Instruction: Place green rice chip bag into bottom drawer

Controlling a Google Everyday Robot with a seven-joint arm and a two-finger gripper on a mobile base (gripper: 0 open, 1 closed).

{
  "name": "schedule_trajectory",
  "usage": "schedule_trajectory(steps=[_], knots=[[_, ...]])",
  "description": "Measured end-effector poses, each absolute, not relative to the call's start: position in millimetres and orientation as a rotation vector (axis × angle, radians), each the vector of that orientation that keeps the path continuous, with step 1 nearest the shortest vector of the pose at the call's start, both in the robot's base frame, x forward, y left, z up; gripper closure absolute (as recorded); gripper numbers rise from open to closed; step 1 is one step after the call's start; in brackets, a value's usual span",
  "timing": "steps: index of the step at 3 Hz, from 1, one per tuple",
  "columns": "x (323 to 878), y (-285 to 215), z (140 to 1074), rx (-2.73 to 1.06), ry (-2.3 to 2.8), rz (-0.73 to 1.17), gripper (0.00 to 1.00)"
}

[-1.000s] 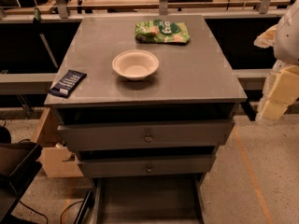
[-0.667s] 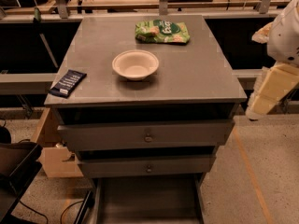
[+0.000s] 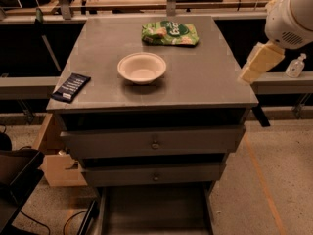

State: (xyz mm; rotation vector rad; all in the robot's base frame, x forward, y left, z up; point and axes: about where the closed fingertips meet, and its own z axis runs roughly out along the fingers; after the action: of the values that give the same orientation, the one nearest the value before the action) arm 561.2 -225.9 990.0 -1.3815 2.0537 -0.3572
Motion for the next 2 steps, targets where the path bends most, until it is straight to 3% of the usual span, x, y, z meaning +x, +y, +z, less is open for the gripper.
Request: schedule_trajectory(steps=[1,2], knots=[[624.0,-238.4,1017.6,-1.261,1.893,-0.414,0.00],[639.4,-236.4,1037.9,-1.210,1.819,-0.444,0.00]])
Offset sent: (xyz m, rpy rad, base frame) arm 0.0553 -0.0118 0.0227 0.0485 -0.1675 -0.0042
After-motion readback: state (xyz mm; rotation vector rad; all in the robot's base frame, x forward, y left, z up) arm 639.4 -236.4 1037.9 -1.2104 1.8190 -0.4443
